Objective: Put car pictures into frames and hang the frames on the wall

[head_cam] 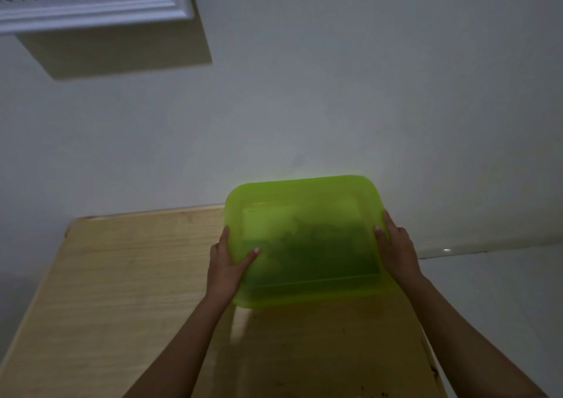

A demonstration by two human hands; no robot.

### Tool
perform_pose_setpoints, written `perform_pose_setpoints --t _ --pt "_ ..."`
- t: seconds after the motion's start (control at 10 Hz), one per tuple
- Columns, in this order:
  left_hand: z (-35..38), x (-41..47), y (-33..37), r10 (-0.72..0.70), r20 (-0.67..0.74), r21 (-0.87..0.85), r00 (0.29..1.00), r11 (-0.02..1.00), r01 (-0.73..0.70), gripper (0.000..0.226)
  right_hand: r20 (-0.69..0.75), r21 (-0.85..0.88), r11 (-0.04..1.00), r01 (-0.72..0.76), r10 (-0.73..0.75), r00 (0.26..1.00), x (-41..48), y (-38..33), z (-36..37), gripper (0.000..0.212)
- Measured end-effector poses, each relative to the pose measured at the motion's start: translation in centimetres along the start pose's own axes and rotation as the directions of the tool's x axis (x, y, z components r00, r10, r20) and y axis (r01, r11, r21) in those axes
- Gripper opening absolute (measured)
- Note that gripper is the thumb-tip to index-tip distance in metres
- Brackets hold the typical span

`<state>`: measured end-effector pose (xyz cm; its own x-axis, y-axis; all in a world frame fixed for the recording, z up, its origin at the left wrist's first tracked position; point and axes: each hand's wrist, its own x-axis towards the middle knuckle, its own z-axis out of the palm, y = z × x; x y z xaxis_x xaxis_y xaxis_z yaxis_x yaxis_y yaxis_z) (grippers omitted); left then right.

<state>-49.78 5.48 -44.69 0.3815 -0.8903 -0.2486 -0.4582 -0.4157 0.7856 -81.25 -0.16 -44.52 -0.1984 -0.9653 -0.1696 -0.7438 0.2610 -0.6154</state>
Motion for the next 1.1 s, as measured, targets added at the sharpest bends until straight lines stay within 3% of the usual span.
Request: perform_pose_setpoints --t 0.3,0.6,0.9,1.0,1.1 --pt "-0.1 0.3 -0.4 0.011 -0.013 0.024 1.000 1.000 -0.011 0.084 -0.006 0.031 1.000 -0.002 0.002 1.000 0.3 0.1 0.0 0.050" --pt "0.3 0.2 -0.6 0.041 -0.007 0.085 0.999 0.996 -0.040 0.081 0.020 -0.047 0.999 -0.025 0.026 0.999 0.8 0.1 0.1 0.050" --pt "0.2 0.3 -0.8 0.062 0.018 0.073 0.998 0.995 -0.063 0.083 0.060 -0.014 0.999 0.031 -0.030 0.998 0.6 0.1 -1.3 0.052" --pt "0.1 0.8 -0.3 0.051 0.006 0.097 0.999 0.994 -0.051 0.092 0.092 0.033 0.998 0.047 -0.050 0.995 1.0 -0.2 -1.8 0.075" --pt "0.9 1.9 -1.6 -0.010 -0.025 0.107 1.000 0.994 0.012 0.134 0.084 0.120 0.992 0.030 -0.040 0.996 2.0 1.2 -0.8 0.091"
